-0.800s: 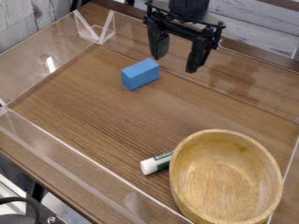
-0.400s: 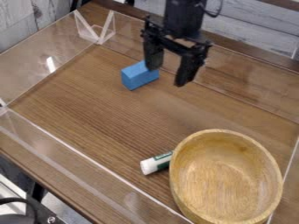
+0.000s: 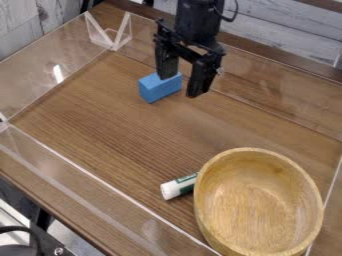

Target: Put the blue block in the brown bowl

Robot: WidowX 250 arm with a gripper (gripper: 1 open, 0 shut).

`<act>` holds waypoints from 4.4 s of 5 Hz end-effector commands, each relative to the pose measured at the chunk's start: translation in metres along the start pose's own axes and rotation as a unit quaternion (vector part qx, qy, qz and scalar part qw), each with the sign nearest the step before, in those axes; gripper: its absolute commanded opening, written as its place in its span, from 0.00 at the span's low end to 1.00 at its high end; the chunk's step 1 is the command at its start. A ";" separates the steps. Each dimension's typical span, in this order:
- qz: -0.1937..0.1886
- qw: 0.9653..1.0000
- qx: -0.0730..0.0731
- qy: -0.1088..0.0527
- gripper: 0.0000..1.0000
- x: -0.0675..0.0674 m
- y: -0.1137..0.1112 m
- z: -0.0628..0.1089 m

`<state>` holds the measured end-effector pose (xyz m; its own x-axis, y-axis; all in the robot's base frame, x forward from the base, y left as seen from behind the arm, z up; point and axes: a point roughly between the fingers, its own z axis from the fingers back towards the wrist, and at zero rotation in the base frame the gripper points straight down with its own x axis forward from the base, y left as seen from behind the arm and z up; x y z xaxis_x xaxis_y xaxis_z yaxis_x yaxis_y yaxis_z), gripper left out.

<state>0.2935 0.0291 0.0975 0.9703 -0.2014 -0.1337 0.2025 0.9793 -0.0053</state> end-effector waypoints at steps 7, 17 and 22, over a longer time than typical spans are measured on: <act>-0.074 0.996 0.040 -0.044 1.00 0.023 0.046 -0.012; -0.092 0.993 0.031 -0.070 1.00 0.028 0.052 -0.034; -0.098 0.991 0.022 -0.084 1.00 0.031 0.062 -0.061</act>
<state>0.3330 0.0785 0.0396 0.9135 -0.4041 0.0466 0.4024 0.9145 0.0427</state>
